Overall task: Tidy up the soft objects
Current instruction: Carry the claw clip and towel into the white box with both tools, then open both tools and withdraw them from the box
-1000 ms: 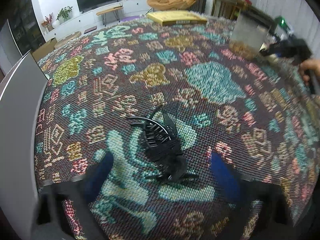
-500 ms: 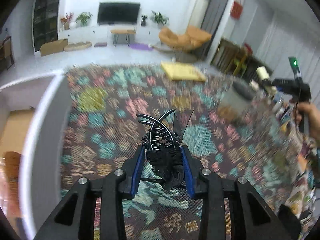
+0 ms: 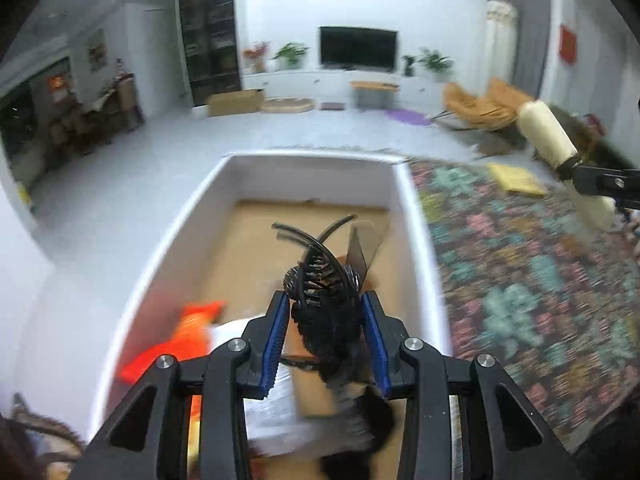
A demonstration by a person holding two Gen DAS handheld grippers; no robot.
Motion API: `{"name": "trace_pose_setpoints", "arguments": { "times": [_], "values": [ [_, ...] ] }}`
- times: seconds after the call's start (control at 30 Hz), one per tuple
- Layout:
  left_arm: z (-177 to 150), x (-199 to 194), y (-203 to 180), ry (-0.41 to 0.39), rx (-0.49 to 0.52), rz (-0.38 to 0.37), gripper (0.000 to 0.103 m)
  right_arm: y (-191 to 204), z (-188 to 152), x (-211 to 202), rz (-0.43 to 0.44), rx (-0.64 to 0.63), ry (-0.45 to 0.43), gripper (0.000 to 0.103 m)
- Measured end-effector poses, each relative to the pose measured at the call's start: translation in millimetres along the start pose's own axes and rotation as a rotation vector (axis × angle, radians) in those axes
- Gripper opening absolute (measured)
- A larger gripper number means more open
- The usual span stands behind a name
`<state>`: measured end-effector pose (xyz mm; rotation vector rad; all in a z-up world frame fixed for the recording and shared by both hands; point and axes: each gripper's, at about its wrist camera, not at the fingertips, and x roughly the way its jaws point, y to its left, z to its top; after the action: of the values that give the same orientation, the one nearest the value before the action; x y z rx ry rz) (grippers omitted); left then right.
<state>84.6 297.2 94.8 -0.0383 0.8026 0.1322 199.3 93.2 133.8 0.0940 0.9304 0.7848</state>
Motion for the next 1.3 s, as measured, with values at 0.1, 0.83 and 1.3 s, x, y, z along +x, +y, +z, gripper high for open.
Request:
{"name": "trace_pose_setpoints", "arguments": {
  "times": [0.1,0.83,1.3],
  "values": [
    [-17.5,-2.0,20.4,0.019,-0.024,0.034,0.049,40.9,-16.8,41.6,0.081,0.004,0.068,0.074],
    [-73.3,-84.9,13.9,-0.09,-0.208,0.313,0.103,77.5,-73.1,35.1,-0.171,-0.179,0.138,0.078],
    [-74.6,-95.4,17.8,-0.059,-0.227,0.38,0.103,106.5,-90.5,37.9,-0.234,-0.273,0.167,0.078]
  ]
}}
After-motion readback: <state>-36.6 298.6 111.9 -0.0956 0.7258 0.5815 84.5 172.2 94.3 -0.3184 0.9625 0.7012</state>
